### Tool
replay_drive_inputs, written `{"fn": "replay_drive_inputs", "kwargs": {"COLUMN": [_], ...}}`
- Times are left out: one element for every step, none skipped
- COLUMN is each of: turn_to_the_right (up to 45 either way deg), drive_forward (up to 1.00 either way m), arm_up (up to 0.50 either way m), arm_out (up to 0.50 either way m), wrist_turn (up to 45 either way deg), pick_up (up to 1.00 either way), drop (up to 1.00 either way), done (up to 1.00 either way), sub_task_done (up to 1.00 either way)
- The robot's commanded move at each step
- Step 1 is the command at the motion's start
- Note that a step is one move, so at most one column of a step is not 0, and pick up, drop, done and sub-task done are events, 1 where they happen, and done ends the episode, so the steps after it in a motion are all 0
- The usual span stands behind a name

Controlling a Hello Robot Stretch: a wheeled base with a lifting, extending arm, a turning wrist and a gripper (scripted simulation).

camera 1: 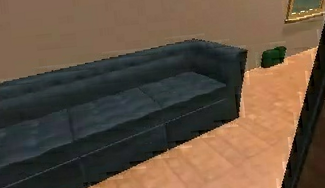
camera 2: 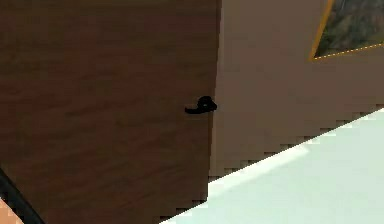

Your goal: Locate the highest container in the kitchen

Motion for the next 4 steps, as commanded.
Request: {"fn": "replay_drive_inputs", "kwargs": {"turn_to_the_right": [0.0, 30.0, 0.0, 33.0], "drive_forward": [0.65, 0.00, 0.55, 0.00], "arm_up": [0.00, 0.00, 0.00, 0.00], "arm_out": [0.00, 0.00, 0.00, 0.00], "wrist_turn": [0.0, 0.0, 0.0, 0.0], "pick_up": [0.00, 0.00, 0.00, 0.00], "drop": [0.00, 0.00, 0.00, 0.00], "done": [0.00, 0.00, 0.00, 0.00], "sub_task_done": [0.00, 0.00, 0.00, 0.00]}}
